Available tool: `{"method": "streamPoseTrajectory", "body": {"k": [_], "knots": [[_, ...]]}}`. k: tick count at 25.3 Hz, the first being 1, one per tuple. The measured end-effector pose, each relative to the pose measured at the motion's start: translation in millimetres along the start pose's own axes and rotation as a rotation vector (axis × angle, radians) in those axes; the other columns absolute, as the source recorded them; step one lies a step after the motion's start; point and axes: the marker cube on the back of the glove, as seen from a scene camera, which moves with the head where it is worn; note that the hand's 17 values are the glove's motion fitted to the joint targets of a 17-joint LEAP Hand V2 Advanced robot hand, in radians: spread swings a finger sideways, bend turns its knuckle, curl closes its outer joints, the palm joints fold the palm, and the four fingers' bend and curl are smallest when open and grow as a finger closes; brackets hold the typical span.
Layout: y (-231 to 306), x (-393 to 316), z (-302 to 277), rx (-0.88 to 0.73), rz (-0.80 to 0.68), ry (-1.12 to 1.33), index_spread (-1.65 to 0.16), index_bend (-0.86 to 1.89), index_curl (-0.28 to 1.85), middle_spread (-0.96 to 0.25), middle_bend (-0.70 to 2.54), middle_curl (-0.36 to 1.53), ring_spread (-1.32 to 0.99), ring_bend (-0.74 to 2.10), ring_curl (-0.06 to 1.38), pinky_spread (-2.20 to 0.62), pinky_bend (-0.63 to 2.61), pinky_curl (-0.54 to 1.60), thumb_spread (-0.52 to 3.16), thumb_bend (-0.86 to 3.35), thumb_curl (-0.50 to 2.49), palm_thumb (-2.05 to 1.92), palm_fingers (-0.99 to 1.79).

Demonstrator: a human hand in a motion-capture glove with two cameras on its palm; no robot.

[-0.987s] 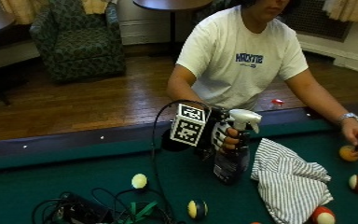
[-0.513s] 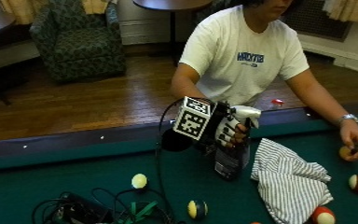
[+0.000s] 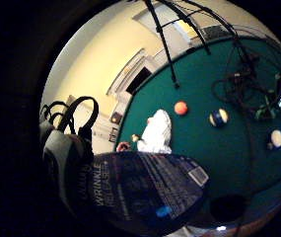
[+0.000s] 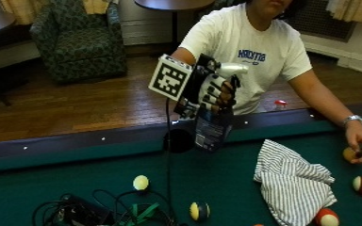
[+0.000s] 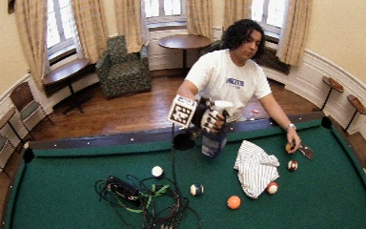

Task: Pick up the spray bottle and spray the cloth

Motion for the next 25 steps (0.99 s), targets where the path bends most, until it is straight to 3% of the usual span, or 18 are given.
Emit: {"method": "streamPoseTrajectory", "body": {"k": [5, 9, 16, 25], "knots": [[-38, -49, -35, -0.046, 0.032, 0.188, -0.22, 0.49, 0.54, -0.18, 0.6, 0.54, -0.21, 0.58, 0.45, -0.27, 0.34, 0.39, 0.32, -0.03, 0.66, 0.93, 1.43], [-51, -67, -31, -0.242, 0.117, 0.4, -0.22, 0.5, 0.55, -0.18, 0.62, 0.54, -0.21, 0.6, 0.46, -0.27, 0.35, 0.4, 0.29, -0.03, 0.68, 0.93, 1.43], [-61, -80, 21, -0.445, 0.081, 0.72, -0.21, 0.51, 0.56, -0.18, 0.63, 0.55, -0.21, 0.61, 0.46, -0.27, 0.37, 0.4, 0.26, -0.03, 0.71, 0.93, 1.42], [-55, -55, 103, -0.666, 0.06, 0.926, -0.21, 0.51, 0.57, -0.17, 0.64, 0.54, -0.21, 0.62, 0.46, -0.27, 0.38, 0.4, 0.24, -0.03, 0.74, 0.92, 1.41]]}}
